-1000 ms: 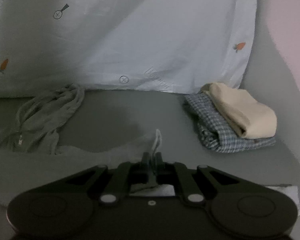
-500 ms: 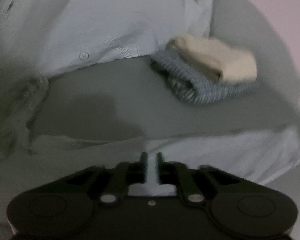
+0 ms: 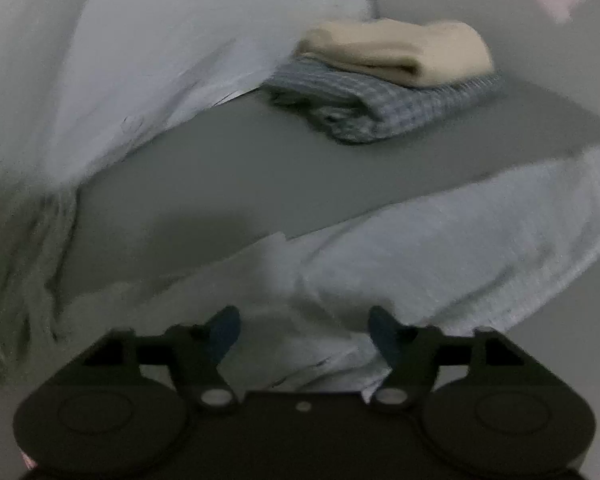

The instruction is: Fold clothes

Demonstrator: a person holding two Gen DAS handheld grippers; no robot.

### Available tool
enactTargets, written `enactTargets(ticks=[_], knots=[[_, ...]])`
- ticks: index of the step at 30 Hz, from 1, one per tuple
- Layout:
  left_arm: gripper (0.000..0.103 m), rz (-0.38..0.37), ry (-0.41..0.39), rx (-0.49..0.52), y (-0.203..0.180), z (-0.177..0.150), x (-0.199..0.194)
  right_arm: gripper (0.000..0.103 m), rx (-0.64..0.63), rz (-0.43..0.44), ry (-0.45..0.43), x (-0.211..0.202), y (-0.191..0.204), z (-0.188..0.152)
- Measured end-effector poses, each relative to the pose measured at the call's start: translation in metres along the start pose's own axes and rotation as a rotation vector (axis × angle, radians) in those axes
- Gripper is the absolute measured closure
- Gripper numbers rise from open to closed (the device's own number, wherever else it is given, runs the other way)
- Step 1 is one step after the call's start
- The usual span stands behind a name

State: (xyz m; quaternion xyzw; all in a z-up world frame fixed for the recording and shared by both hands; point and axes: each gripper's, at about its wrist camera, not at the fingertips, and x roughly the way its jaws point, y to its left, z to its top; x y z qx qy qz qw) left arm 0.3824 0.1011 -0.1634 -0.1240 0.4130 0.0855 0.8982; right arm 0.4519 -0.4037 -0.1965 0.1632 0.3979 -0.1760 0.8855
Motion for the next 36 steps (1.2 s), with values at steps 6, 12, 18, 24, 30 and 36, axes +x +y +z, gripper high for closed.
enactTargets(ticks=[6,12,18,24,30,36], knots=[[0.001,-0.011,0.061,0.249,-0.067,-0.019,0.034,0.097,-0.093,-0.008,-0.041,-0.005,0.009,-0.002],[0.0,-0.01,0.101,0.207,-0.068,-0.036,0.058,0.097,-0.1,0.073,-0.158,-0.052,0.02,0.025],[0.0,-0.044,0.126,0.112,-0.058,-0.027,0.055,0.097,-0.271,0.319,-0.234,-0.106,0.109,0.024],[0.0,-0.065,0.028,-0.117,-0.005,-0.01,0.019,0.097,-0.593,0.644,-0.13,-0.121,0.23,-0.054],[0.0,0.037,-0.016,-0.187,0.034,-0.01,0.002,0.052,-0.873,0.723,0.04,-0.104,0.292,-0.133],[0.0,0.029,0.028,-0.161,0.024,-0.021,0.009,0.026,-0.833,0.667,0.059,-0.103,0.265,-0.115]])
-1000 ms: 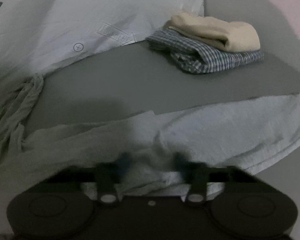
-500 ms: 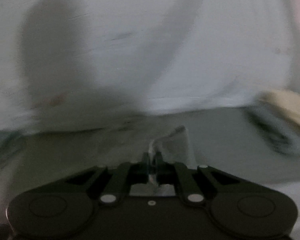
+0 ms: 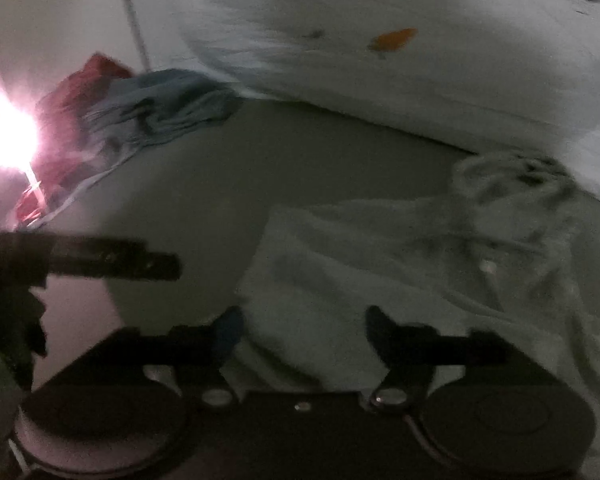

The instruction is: Fold clothes

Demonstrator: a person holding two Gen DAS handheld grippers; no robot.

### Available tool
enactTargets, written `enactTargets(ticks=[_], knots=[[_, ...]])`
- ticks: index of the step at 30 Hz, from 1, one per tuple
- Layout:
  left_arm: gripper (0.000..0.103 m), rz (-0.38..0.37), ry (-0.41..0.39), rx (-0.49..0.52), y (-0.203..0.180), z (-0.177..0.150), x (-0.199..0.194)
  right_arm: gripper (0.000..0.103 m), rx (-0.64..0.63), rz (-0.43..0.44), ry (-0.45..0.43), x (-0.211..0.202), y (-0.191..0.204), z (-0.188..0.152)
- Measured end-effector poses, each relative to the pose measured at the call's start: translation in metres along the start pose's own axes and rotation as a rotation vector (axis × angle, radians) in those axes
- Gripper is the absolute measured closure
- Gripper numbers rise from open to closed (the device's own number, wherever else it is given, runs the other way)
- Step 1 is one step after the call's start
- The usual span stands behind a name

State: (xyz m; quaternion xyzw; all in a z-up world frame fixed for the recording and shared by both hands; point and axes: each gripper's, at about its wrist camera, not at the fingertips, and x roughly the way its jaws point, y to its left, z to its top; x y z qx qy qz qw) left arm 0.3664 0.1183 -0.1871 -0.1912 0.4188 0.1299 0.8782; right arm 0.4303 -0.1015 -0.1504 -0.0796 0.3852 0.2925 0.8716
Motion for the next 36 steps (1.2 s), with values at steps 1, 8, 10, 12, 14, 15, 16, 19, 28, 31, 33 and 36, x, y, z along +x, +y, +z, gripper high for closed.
enactTargets(ticks=[1,8,10,12,14,15,16,19,28,31,33,36], knots=[[0.0,-0.011,0.007,0.019,-0.007,-0.002,0.001,0.024,0.024,-0.027,0.007,-0.004,-0.01,-0.003],[0.0,-0.101,0.021,0.28,-0.079,-0.015,-0.014,0.004,0.129,-0.192,0.099,-0.055,-0.074,-0.068],[0.0,-0.126,0.042,0.326,-0.098,-0.025,-0.021,0.003,0.184,-0.226,0.121,-0.07,-0.086,-0.094],[0.0,-0.155,0.071,0.358,-0.116,-0.039,-0.025,0.001,0.243,-0.262,0.144,-0.084,-0.095,-0.119],[0.0,-0.172,0.106,0.395,-0.133,-0.059,-0.028,0.001,0.286,-0.276,0.14,-0.102,-0.101,-0.139],[0.0,-0.174,0.117,0.413,-0.14,-0.07,-0.029,0.0,0.296,-0.275,0.125,-0.111,-0.102,-0.147],[0.0,-0.172,0.129,0.433,-0.148,-0.084,-0.031,0.0,0.301,-0.279,0.108,-0.121,-0.104,-0.155],[0.0,-0.165,0.183,0.467,-0.162,-0.12,-0.03,0.0,0.331,-0.316,0.094,-0.143,-0.111,-0.185],[0.0,-0.156,0.232,0.602,-0.162,-0.163,-0.036,0.0,0.491,-0.452,0.103,-0.165,-0.119,-0.24],[0.0,-0.141,0.209,0.637,-0.167,-0.166,-0.034,0.0,0.498,-0.461,0.149,-0.155,-0.116,-0.245],[0.0,-0.139,0.187,0.655,-0.17,-0.168,-0.035,0.0,0.521,-0.467,0.16,-0.156,-0.116,-0.247],[0.0,-0.144,0.177,0.654,-0.168,-0.169,-0.036,0.0,0.531,-0.479,0.169,-0.154,-0.115,-0.246]])
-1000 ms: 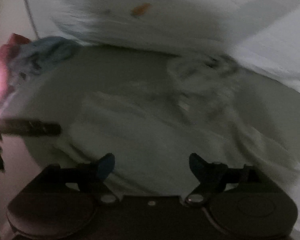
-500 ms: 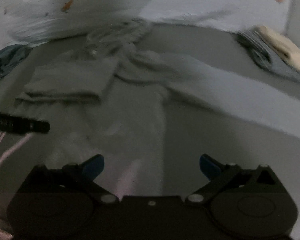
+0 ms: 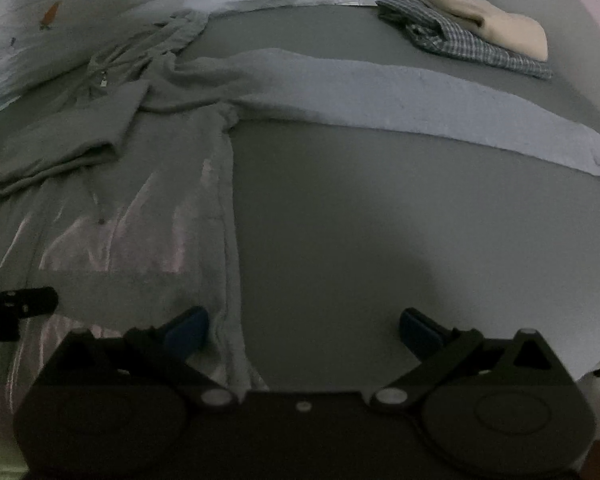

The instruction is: Fold clothes

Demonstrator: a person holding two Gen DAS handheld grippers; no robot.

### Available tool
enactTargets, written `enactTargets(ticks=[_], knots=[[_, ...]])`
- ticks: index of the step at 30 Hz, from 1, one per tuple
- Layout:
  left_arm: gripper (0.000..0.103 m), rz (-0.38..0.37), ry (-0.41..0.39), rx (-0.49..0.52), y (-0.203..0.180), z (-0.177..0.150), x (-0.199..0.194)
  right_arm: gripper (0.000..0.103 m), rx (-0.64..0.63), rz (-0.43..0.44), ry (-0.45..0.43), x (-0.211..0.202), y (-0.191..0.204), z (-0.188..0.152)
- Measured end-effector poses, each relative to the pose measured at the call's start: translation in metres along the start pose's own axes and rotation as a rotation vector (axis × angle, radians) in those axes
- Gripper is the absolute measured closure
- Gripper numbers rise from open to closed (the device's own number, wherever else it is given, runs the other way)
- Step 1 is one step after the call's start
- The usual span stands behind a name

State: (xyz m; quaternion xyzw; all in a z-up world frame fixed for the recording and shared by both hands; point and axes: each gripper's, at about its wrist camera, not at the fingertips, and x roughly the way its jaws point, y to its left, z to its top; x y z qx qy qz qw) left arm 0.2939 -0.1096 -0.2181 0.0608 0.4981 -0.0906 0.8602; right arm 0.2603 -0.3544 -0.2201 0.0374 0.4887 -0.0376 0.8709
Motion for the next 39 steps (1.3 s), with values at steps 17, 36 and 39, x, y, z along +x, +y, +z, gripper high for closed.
enactTargets(ticks=[17,36,39], knots=[[0.0,0.111,0.137,-0.26,-0.016,0.046,0.007,0.024,-0.241,0.124,-0.084,-0.006,-0.035,0.026],[0.0,0.143,0.056,-0.272,-0.12,0.074,0.036,0.048,0.369,-0.322,-0.226,0.038,-0.378,0.097],[0.0,0.151,0.027,-0.28,-0.122,0.07,0.035,0.024,0.422,-0.274,-0.257,0.045,-0.39,0.09]])
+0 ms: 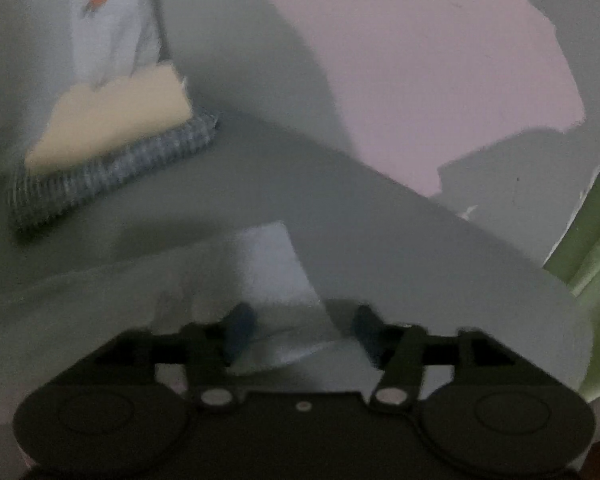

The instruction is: Fold clothes

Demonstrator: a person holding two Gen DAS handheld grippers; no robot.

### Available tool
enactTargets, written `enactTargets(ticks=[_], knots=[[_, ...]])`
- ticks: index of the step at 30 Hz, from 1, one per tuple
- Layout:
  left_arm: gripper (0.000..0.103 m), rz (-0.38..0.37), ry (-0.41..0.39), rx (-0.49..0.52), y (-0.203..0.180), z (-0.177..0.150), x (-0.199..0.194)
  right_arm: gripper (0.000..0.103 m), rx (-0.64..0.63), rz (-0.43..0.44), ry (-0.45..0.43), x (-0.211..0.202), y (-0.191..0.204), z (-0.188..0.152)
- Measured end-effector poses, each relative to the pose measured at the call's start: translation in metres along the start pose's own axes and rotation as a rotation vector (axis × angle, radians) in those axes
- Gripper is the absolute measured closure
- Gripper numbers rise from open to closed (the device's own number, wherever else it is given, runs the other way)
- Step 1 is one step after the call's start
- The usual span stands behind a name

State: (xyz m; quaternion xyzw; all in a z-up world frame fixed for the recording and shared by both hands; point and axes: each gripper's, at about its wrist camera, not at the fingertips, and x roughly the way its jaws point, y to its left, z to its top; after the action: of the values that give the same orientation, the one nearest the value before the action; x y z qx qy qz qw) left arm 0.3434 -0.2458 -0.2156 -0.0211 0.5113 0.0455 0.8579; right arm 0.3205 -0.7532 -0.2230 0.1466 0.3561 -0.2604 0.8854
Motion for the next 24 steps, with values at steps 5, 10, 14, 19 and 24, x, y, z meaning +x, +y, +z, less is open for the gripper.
enactTargets(ticks=[5,10,14,19,24], knots=[[0.0,0.009,-0.034,-0.013,-0.003,-0.006,-0.004,0.033,-0.038,0.004,-0.027,0.0,0.02,-0.006],[0.0,0.003,-0.024,-0.007,0.0,-0.004,-0.003,0.086,-0.104,0.029,-0.039,-0.013,0.033,-0.009],[0.0,0.002,-0.019,-0.01,0.0,-0.003,-0.002,0.092,-0.097,0.029,-0.036,-0.02,0.033,-0.008],[0.0,-0.02,0.012,0.004,0.003,0.002,-0.001,0.094,-0.005,0.049,-0.037,-0.042,0.048,-0.008],[0.0,-0.2,0.017,0.042,0.032,0.003,-0.008,0.094,0.027,0.083,-0.073,-0.081,0.099,-0.018]])
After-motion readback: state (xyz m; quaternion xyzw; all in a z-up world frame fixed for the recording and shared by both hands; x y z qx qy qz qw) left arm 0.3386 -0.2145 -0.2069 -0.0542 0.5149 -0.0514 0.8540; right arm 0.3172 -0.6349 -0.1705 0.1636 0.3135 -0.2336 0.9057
